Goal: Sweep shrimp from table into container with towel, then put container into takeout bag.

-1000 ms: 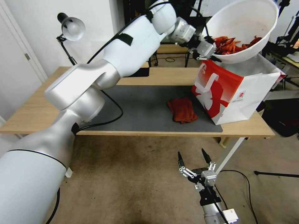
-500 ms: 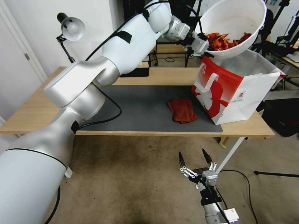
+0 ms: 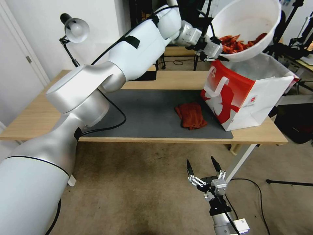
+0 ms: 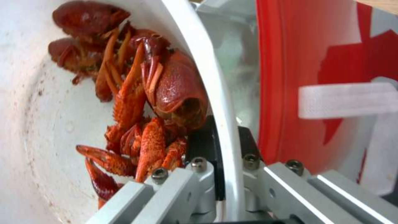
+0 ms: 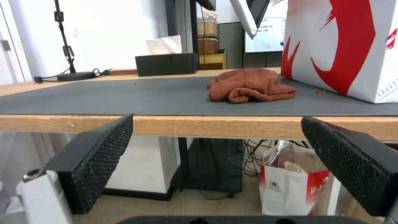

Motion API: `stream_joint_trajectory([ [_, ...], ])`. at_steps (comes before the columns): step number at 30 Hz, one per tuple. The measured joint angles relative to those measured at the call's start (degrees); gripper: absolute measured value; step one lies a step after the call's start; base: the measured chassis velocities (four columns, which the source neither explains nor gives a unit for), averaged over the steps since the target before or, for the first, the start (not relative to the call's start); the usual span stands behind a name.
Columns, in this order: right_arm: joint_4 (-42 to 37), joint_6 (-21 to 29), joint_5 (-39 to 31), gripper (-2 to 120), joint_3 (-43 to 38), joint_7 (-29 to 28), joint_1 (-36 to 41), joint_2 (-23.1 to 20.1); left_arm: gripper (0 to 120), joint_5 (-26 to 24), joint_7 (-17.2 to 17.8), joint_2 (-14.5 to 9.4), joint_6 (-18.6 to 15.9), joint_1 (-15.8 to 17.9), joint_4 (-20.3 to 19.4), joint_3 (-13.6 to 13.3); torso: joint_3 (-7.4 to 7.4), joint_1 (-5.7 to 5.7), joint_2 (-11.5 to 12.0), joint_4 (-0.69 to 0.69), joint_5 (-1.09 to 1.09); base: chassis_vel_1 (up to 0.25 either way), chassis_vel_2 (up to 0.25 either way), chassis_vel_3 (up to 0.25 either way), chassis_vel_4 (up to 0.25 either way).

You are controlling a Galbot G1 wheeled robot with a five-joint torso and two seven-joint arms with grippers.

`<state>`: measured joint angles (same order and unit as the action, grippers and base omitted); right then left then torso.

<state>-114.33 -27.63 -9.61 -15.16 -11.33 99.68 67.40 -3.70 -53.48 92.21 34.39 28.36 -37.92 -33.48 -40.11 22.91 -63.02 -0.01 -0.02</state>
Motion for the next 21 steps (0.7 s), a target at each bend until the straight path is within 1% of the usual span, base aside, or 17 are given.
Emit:
stream_joint_trajectory([
  [2, 0.15, -0.23, 0.02, 100, -0.03, 0.02, 0.04, 0.02, 0, -0.7, 1.0, -0.03, 0.37, -0.26, -0.73, -1.32, 0.0, 0.0, 0.0, 0.01, 0.0, 0.0, 0.0, 0.0, 0.0],
  [3, 0.15, -0.23, 0.02, 100, -0.03, 0.02, 0.04, 0.02, 0, -0.7, 1.0, -0.03, 0.37, -0.26, -0.73, -1.32, 0.0, 0.0, 0.0, 0.01, 0.0, 0.0, 0.0, 0.0, 0.0],
  [6, 0.15, -0.25, 0.02, 100, -0.07, 0.05, -0.01, 0.02, 0, -1.09, 2.17, -0.03, 0.75, -0.79, -1.62, -2.73, 0.0, 0.0, 0.0, 0.0, 0.0, 0.0, 0.0, 0.0, 0.0],
  [9, 0.19, -0.25, 0.05, 100, -0.06, 0.1, -0.08, 0.11, 0, -1.15, 2.7, -0.04, 0.88, -1.07, -2.01, -3.5, 0.0, 0.0, 0.0, 0.0, 0.02, 0.0, 0.0, 0.0, 0.0],
  [15, 0.43, -0.25, 0.11, 100, 0.03, 0.16, -0.25, 0.18, 0, -1.15, 2.79, -0.06, 0.95, -1.4, -2.11, -4.26, 0.0, 0.0, 0.0, 0.01, 0.02, 0.0, 0.0, 0.0, 0.0],
  [21, 0.93, -0.23, 0.15, 100, 0.29, 0.25, -1.0, 0.36, 0, -1.08, 3.02, -0.07, 0.96, -2.15, -2.11, -5.69, 0.0, 0.0, 0.0, 0.01, 0.02, 0.0, 0.0, 0.0, 0.0],
])
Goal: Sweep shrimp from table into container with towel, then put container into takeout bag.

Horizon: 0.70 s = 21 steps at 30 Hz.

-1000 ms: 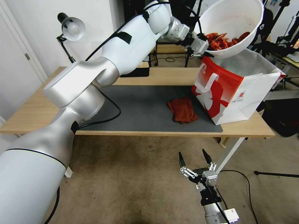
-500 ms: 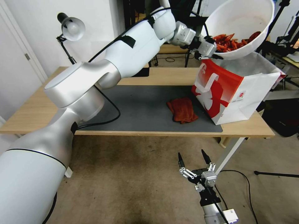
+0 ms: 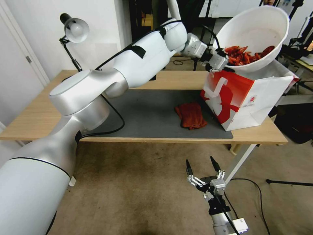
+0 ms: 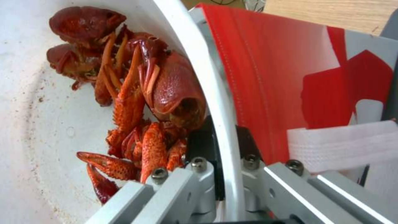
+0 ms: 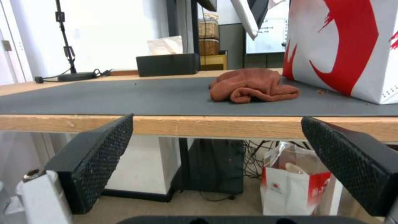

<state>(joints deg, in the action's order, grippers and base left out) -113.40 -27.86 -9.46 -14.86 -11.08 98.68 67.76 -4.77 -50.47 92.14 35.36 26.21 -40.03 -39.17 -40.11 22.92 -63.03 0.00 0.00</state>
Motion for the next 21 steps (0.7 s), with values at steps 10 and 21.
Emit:
stream_joint_trajectory([
  [10, 0.64, 0.1, -0.04, 100, 0.01, 0.04, -0.58, 0.08, 0, 0.24, 1.13, 0.0, 0.17, -0.55, 0.1, -0.78, 0.0, 0.0, 0.0, 0.0, 0.0, 0.0, 0.0, 0.0, 0.0],
  [21, 0.94, 0.46, -0.08, 100, 0.07, 0.09, -1.16, 0.1, 32, 0.38, 4.19, 0.0, 0.02, -0.43, -0.54, -1.89, 0.0, 0.0, 0.0, -0.01, 0.0, 0.0, 0.0, 0.0, 0.0],
])
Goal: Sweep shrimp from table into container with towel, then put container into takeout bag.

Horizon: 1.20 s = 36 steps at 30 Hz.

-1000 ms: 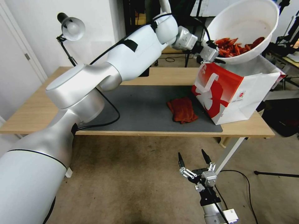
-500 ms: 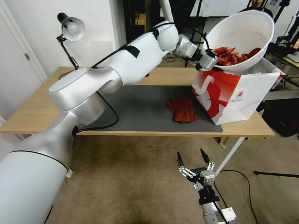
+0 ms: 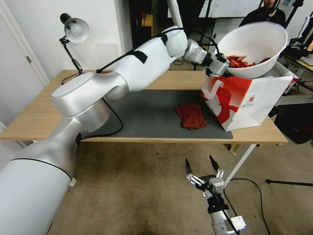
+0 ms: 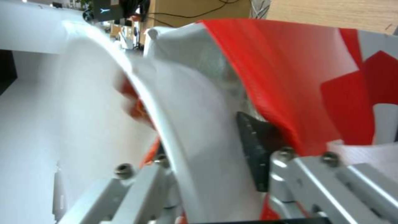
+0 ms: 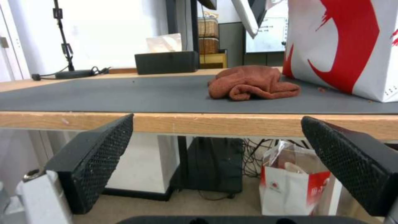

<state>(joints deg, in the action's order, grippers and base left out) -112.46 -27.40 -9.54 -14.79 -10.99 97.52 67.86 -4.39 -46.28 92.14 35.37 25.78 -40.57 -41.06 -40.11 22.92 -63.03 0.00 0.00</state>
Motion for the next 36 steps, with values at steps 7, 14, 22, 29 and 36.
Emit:
stream_joint_trajectory([
  [7, 0.27, 0.16, 0.0, 100, 0.12, 0.0, -0.36, 0.06, 57, -0.17, 1.27, 0.0, -0.04, 0.21, 0.01, 0.32, 0.0, 0.0, 0.0, 0.0, 0.0, 0.0, 0.0, 0.0, 0.0],
  [14, 0.43, 0.22, 0.08, 100, 0.37, 0.03, -0.56, 0.21, 84, -1.66, 1.85, 0.0, -0.5, 0.26, -0.23, 0.3, 0.0, 0.0, 0.0, 0.0, 0.0, 0.0, 0.0, 0.0, 0.0],
  [22, 0.59, 0.12, 0.09, 100, 0.25, 0.23, -0.24, 0.16, 100, -9.69, 2.87, 0.0, -4.44, 0.27, -0.14, -0.93, 0.0, 0.0, 0.0, 0.0, 0.0, 0.0, 0.0, 0.0, 0.0],
  [29, 0.82, -0.06, 0.07, 100, 0.33, 0.34, -0.27, 0.3, 100, -18.09, 11.98, -0.01, -9.49, -0.98, 0.54, -1.85, 0.0, 0.0, 0.0, 0.0, 0.0, 0.0, 0.0, 0.0, 0.0],
  [36, 0.86, -0.09, 0.07, 100, 0.44, 0.47, -0.2, 0.29, 100, -31.24, 23.3, -0.05, -21.26, -2.38, -3.66, -1.99, 0.0, 0.01, 0.0, 0.02, 0.0, 0.0, 0.0, 0.0, 0.0],
])
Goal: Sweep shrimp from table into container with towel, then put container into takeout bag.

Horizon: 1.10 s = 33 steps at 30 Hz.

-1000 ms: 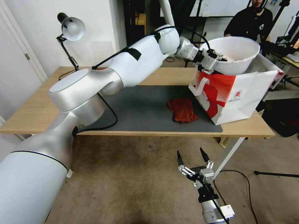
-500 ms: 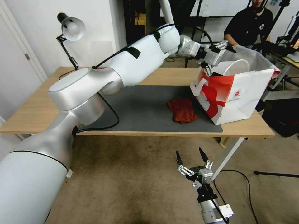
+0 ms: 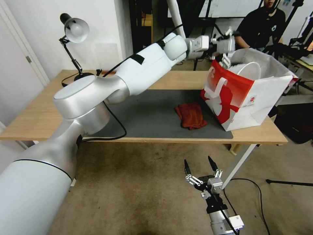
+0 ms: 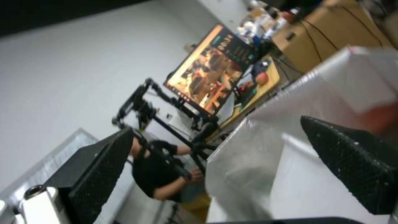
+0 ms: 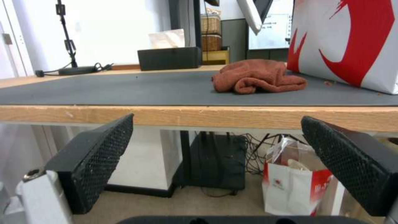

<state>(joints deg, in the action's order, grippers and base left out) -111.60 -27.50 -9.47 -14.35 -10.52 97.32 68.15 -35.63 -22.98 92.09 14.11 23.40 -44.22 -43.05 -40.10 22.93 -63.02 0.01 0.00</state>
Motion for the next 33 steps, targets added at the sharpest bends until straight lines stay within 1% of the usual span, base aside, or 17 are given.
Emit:
stream_joint_trajectory([
  [2, 0.0, 0.0, -0.01, 100, 0.0, 0.01, 0.01, -0.07, 100, -5.9, 3.44, 0.01, -4.92, -0.58, -3.83, -1.11, 0.0, 0.0, 0.0, -0.01, 0.0, 0.0, 0.0, 0.0, 0.0],
  [3, 0.0, 0.0, -0.02, 100, 0.0, 0.02, 0.0, -0.12, 100, -10.83, 7.38, 0.03, -8.45, -1.16, -7.37, -2.18, 0.0, -0.01, 0.0, -0.03, -0.01, 0.0, 0.0, 0.0, 0.0],
  [4, 0.0, 0.0, -0.02, 100, 0.0, 0.02, 0.0, -0.12, 100, -10.83, 7.38, 0.03, -8.45, -1.16, -7.37, -2.18, 0.0, -0.01, 0.0, -0.03, -0.01, 0.0, 0.0, 0.0, 0.0],
  [7, 0.13, 0.01, -0.02, 100, 0.13, 0.04, -0.1, -0.05, 100, -18.75, 15.03, -0.41, -13.91, -3.03, -14.91, -3.11, 0.0, -0.01, 0.0, -0.08, -0.04, 0.0, 0.0, 0.0, 0.0],
  [8, 0.13, 0.01, -0.02, 100, 0.13, 0.04, -0.1, -0.05, 100, -18.75, 15.03, -0.41, -13.91, -3.03, -14.91, -3.11, 0.0, -0.01, 0.0, -0.08, -0.04, 0.0, 0.0, 0.0, 0.0],
  [11, 0.14, 0.06, 0.09, 100, 0.31, 0.04, -0.09, 0.01, 100, -22.21, 19.26, -2.64, -16.57, -4.46, -19.26, -3.03, 0.0, -0.01, 0.0, -0.05, -0.03, 0.0, 0.0, 0.0, 0.0],
  [12, 0.13, 0.13, 0.28, 100, 0.44, 0.04, -0.11, 0.06, 100, -24.34, 22.55, -5.47, -18.73, -5.57, -22.95, -2.76, 0.0, -0.01, 0.0, 0.0, 0.0, 0.0, 0.0, 0.0, 0.0],
  [13, 0.13, 0.13, 0.28, 100, 0.44, 0.04, -0.11, 0.06, 100, -24.34, 22.55, -5.47, -18.73, -5.57, -22.95, -2.76, 0.0, -0.01, 0.0, 0.0, 0.0, 0.0, 0.0, 0.0, 0.0],
  [15, 0.1, 0.28, 0.58, 100, 0.53, 0.04, -0.06, 0.17, 100, -25.82, 25.86, -9.22, -20.9, -7.5, -27.53, -1.65, 0.0, -0.01, 0.0, 0.01, 0.02, 0.0, 0.0, 0.0, 0.0],
  [16, 0.1, 0.28, 0.58, 100, 0.53, 0.04, -0.06, 0.17, 100, -25.82, 25.86, -9.22, -20.9, -7.5, -27.53, -1.65, 0.0, -0.01, 0.0, 0.01, 0.02, 0.0, 0.0, 0.0, 0.0],
  [20, -0.08, 0.42, 0.93, 100, 0.5, -0.01, 0.17, 0.36, 100, -29.29, 30.63, -13.61, -23.11, -10.84, -33.81, 1.18, 0.0, -0.01, 0.0, 0.0, 0.02, 0.0, 0.0, 0.0, 0.0],
  [23, -0.55, 0.48, 1.3, 100, 0.09, -0.12, 0.72, 0.74, 100, -31.5, 35.61, -16.37, -24.18, -14.71, -39.34, 4.03, 0.0, -0.01, 0.0, -0.02, 0.01, 0.0, 0.0, 0.0, 0.0],
  [25, -0.7, 0.49, 1.46, 100, -0.06, -0.18, 0.94, 0.87, 100, -31.56, 37.05, -17.35, -24.25, -16.3, -41.09, 4.92, 0.0, -0.01, 0.0, -0.02, 0.02, 0.0, 0.0, 0.0, 0.0],
  [28, -1.2, 0.51, 1.8, 100, -0.39, -0.32, 1.31, 1.21, 100, -30.62, 40.68, -21.69, -23.92, -22.44, -47.42, 7.5, 0.0, -0.01, -0.01, -0.03, 0.02, 0.0, 0.0, 0.0, 0.0],
  [29, -1.2, 0.51, 1.8, 100, -0.39, -0.32, 1.31, 1.21, 100, -30.62, 40.68, -21.69, -23.92, -22.44, -47.42, 7.5, 0.0, -0.01, -0.01, -0.03, 0.02, 0.0, 0.0, 0.0, 0.0],
  [32, -1.45, 0.55, 2.02, 100, -0.59, -0.41, 1.57, 1.23, 100, -27.57, 42.42, -27.51, -22.38, -29.06, -53.38, 10.1, 0.0, -0.02, 0.0, -0.01, 0.02, 0.0, 0.0, 0.0, 0.0],
  [33, -1.45, 0.55, 2.02, 100, -0.59, -0.41, 1.57, 1.23, 100, -27.57, 42.42, -27.51, -22.38, -29.06, -53.38, 10.1, 0.0, -0.02, 0.0, -0.01, 0.02, 0.0, 0.0, 0.0, 0.0],
])
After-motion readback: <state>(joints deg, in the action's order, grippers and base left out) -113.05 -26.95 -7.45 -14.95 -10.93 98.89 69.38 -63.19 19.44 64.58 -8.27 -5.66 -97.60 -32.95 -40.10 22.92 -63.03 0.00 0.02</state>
